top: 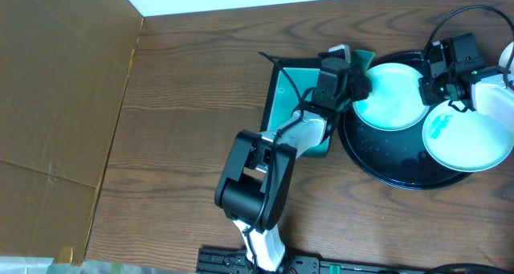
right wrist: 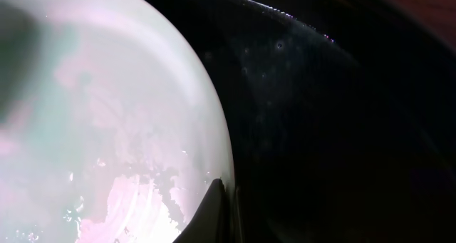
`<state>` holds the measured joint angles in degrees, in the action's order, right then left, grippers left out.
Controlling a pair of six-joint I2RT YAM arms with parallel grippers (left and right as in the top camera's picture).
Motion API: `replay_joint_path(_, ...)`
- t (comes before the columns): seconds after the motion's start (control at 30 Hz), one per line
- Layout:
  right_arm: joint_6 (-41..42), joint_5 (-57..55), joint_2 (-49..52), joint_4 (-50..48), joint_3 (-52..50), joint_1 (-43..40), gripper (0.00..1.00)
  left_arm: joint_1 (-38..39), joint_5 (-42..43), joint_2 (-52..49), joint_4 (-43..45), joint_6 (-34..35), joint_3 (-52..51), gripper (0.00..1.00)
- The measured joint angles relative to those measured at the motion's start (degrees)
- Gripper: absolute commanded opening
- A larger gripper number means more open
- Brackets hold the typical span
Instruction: Clean dirty plates on tray and stack at the side
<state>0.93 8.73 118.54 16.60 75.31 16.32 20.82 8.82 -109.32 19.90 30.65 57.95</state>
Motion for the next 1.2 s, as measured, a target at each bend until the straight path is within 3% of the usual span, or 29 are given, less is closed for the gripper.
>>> replay_joint_path(0.13,0.0,0.0,0.0,-0.04,0.0,0.0,0.01,2.54,4.42,-0.46,0.11,5.18,-0.02,0.07)
replay_joint_path(0.3,0.0,0.0,0.0,0.0,0.0,0.0,0.01,6.67,3.58,-5.09,0.0,5.29,-0.02,0.07)
replay_joint_path(0.63,0.0,0.0,0.0,0.02,0.0,0.0,0.01,2.62,-7.45,-1.86,-6.88,-4.37,0.17,0.07)
replay_joint_path(0.9,-0.96,-0.04,-0.11,-0.11,0.0,0.09,0.01,1.42,-7.28,2.47,-4.02,-5.38,0.15,0.07)
replay_joint_path(1.07,-6.4,-9.81,-3.34,0.39,-0.2,4.13,0.01,-2.78,-2.45,14.23,-6.64,1.62,0.24,0.07)
replay_joint_path(1.2,-14.21,-22.36,-10.23,0.15,-0.35,8.79,0.01,-8.55,-2.27,20.33,-16.26,2.62,0.33,0.07)
